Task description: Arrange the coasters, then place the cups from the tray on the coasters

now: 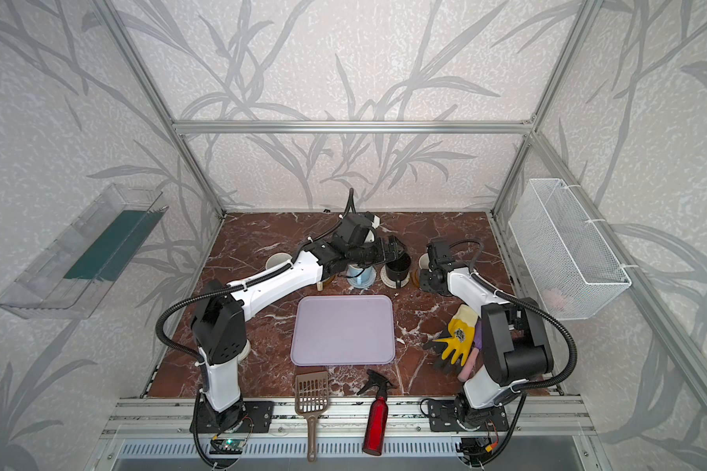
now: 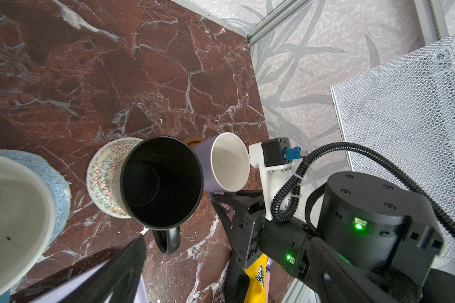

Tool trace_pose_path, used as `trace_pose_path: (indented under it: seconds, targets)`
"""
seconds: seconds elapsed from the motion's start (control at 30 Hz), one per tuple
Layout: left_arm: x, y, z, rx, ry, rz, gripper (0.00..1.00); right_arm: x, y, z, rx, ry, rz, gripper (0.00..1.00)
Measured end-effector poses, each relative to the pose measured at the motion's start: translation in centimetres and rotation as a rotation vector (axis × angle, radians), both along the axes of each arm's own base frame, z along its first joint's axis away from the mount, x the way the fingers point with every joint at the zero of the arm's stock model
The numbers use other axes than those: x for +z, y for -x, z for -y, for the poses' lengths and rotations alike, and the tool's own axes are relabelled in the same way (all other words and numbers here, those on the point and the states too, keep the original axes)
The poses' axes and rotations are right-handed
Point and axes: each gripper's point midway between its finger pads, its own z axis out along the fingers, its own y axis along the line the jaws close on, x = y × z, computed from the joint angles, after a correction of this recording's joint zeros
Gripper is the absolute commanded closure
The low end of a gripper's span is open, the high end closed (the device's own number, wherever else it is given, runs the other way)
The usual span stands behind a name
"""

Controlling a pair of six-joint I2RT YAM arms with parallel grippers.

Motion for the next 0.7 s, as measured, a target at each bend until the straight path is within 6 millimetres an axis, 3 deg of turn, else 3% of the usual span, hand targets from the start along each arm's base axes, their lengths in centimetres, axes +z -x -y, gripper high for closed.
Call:
trace_pose_path:
  seconds: [0.07,0.17,0.33,0.53,0.7]
  targets:
    - [0.0,0.0,0.0,0.0,0.0,0.0,0.01,0.0,0.0,0.0,-0.001,-0.001,0.001,0.6]
    - [-0.2,0.1,-0.1,0.002,-0.004,-0.001,0.01,0.5,0.1,0.0,-0.003,-0.007,0.013,0.41]
    - [-0.9,0.6,-1.2,0.017,-0.03,0.001,0.01,3.9,0.7,0.0,-0.002,-0.027,0.094,0.19]
    - [0.7,2.3,-3.9,0.041,-0.047,0.053,0.01,10.0,2.1,-0.2,0.012,-0.075,0.248,0.13]
    - [3.2,3.9,-7.1,0.075,-0.07,0.137,0.01,12.9,4.1,0.0,0.019,-0.1,0.336,0.11]
